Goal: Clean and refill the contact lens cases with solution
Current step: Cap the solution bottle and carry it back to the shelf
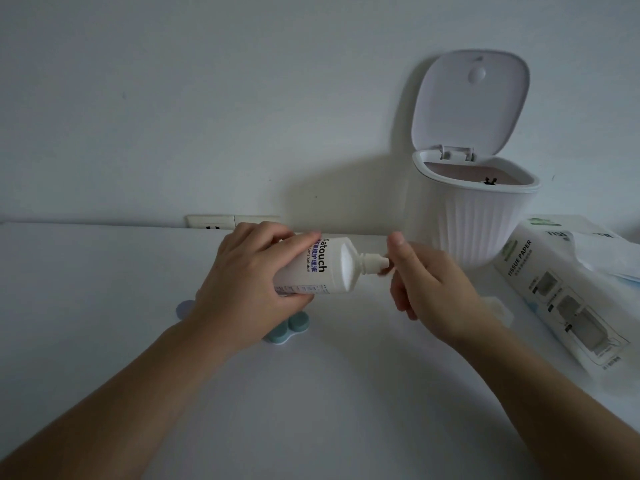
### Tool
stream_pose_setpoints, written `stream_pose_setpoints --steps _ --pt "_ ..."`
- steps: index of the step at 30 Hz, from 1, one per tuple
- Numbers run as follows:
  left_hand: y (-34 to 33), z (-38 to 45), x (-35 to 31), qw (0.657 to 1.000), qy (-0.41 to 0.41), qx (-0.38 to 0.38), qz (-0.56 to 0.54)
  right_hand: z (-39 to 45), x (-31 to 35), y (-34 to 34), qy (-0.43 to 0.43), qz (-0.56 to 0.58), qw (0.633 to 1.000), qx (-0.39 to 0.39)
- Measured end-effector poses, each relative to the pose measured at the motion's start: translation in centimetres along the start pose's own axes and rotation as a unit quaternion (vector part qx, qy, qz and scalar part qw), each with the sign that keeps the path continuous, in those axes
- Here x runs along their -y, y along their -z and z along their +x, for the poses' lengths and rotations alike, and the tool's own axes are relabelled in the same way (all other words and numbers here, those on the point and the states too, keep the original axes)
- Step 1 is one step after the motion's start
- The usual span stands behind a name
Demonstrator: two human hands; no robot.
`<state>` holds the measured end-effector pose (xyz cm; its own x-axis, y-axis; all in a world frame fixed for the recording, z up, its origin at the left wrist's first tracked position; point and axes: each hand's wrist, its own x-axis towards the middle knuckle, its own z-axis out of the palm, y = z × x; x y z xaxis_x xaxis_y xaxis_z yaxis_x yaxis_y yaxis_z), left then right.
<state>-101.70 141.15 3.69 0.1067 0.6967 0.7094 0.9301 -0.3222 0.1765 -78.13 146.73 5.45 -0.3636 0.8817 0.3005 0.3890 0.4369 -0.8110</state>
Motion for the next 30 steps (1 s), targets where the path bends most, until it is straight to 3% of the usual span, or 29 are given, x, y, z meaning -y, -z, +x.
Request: stream_pose_setpoints --steps 5,11,18,22,30 --pt "0.0 -0.1 0.3 1.000 -0.005 -0.001 -0.002 -0.1 -0.5 0.0 0.088 -0.023 0.995 0.031" --pt "-0.3 0.0 0.3 1.000 -0.021 0.010 -0.007 0.1 -0.9 -0.1 0.031 -0.053 0.998 0.024" --pt "-0.4 -0.2 0.6 1.000 -0.021 0.009 -0.008 -0.2 -0.8 -0.6 0.097 -0.054 0.993 0.030" --pt "-0.4 -0.1 0.1 0.999 -0.026 0.011 -0.016 -0.1 -0.7 -0.5 0.054 -0.047 0.997 0.005" --pt "-0.2 0.0 -0.6 0.999 -0.030 -0.009 -0.032 -0.3 -0.6 -1.3 0.143 -0.076 0.985 -0.057"
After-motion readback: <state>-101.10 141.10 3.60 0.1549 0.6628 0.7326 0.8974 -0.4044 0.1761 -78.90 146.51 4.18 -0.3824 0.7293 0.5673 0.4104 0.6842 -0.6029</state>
